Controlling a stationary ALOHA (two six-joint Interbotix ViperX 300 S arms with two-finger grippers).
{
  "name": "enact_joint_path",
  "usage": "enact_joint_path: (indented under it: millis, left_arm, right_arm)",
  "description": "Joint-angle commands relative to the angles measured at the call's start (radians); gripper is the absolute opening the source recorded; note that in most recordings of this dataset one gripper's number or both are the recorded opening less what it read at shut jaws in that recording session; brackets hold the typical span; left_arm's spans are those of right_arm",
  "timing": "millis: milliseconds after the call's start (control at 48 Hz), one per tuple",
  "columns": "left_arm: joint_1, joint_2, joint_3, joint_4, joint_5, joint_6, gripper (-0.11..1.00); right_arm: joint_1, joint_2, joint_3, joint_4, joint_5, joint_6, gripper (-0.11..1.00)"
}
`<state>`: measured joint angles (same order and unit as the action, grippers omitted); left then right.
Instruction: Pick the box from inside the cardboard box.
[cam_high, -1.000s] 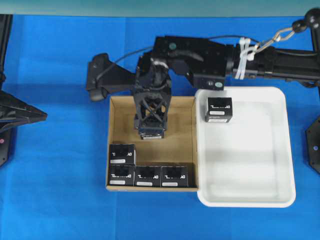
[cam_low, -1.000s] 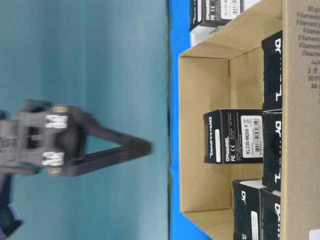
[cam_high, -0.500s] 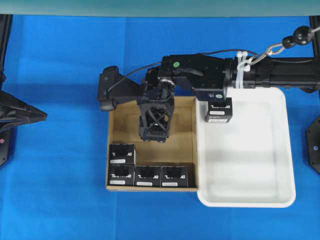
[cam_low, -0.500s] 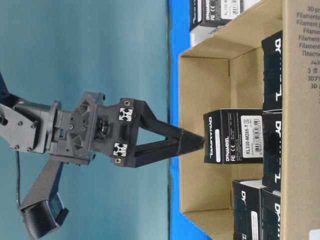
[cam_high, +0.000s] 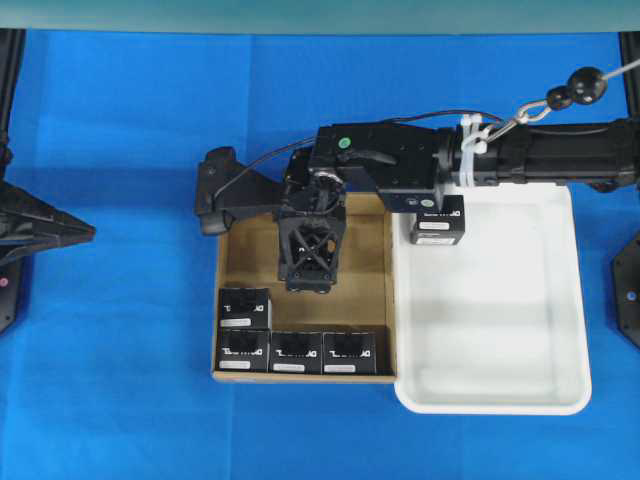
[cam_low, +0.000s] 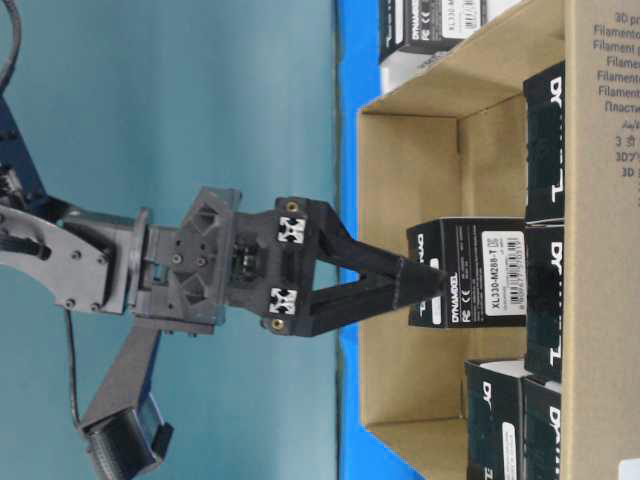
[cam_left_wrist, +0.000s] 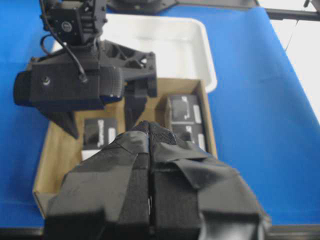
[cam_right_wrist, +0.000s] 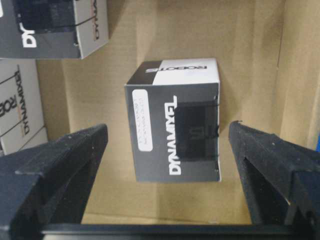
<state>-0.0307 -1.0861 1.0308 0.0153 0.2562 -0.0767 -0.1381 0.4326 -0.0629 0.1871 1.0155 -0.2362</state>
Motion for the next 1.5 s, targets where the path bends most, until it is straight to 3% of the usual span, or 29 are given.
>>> enact_joint_path:
  millis: [0, 458, 834, 917, 1042, 1125, 1479]
  left_arm:
    - [0.002, 0.011, -0.014, 0.002, -0.005, -0.002, -0.07]
    - [0.0, 0.014, -0.011, 0.002, -0.005, -0.003, -0.07]
    - [0.002, 0.014, -0.012, 0.002, -0.005, -0.003, -0.07]
    - [0.002, 0.014, -0.012, 0.002, -0.005, -0.003, -0.07]
    - [0.003, 0.014, -0.012, 0.002, -0.005, -0.003, -0.07]
    - [0.003, 0.014, -0.012, 0.002, -0.005, -0.003, -0.07]
    - [0.003, 0.009, -0.014, 0.002, -0.005, -0.006, -0.07]
  right_arm:
    - [0.005, 0.015, -0.003, 0.0, -0.017, -0.003, 0.99]
    - [0.0, 0.051, 0.054, 0.0, -0.077, -0.003, 0.99]
    - [-0.002, 0.054, 0.046, -0.002, -0.089, -0.002, 0.97]
    - [0.0, 0.054, 0.046, -0.002, -0.083, -0.002, 0.9]
    - [0.0, 0.041, 0.044, -0.002, -0.087, 0.002, 0.63]
    - [-0.002, 0.029, 0.034, 0.0, -0.083, 0.009, 0.63]
    - [-0.052, -0.123, -0.129, 0.015, 0.161, 0.089, 0.63]
